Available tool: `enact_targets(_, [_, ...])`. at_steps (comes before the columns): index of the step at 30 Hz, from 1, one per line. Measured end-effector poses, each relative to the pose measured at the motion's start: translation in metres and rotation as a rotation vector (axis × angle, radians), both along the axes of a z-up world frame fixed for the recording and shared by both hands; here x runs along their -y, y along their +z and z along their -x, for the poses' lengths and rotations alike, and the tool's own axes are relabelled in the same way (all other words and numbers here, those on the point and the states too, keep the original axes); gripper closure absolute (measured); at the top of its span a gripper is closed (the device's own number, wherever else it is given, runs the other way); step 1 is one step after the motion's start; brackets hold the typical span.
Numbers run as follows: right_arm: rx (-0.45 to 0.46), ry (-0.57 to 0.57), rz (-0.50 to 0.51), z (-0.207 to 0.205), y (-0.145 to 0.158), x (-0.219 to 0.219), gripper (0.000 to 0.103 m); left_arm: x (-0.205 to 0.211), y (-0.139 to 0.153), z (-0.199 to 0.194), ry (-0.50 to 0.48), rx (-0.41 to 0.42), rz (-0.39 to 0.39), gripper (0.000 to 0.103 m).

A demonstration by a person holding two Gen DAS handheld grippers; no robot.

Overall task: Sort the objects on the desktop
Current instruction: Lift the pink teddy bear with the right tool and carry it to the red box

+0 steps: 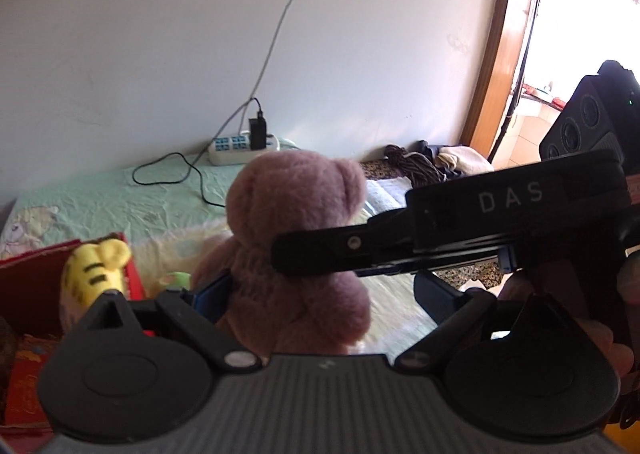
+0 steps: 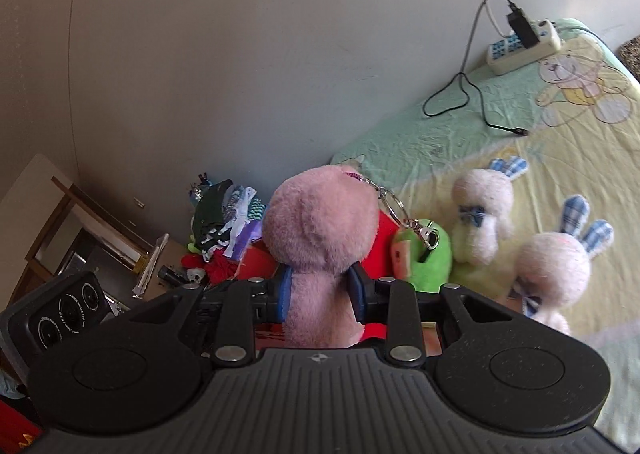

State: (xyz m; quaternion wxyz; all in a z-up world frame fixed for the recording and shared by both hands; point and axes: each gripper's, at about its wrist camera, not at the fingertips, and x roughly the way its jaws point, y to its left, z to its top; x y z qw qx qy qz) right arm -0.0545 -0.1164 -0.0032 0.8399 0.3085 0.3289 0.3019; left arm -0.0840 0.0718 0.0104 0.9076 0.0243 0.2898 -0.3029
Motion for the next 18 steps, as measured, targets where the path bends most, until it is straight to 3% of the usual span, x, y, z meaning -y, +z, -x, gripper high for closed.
enact_targets(9, [0.100, 0.054, 0.030, -0.030, 0.023, -0.104, 0.071, -0.100, 0.021, -0.015, 0.080, 0.082, 0.004, 0.008])
enact_targets(14, [0.083, 0.041, 0.062, -0.047, 0.015, -0.147, 0.072, -0.141, 0.011, -0.038, 0.083, 0.047, 0.006, 0.008])
enact_targets(18, [0.059, 0.016, 0.199, -0.057, 0.008, -0.181, 0.073, -0.165, -0.004, -0.053, 0.050, 0.008, 0.002, 0.009])
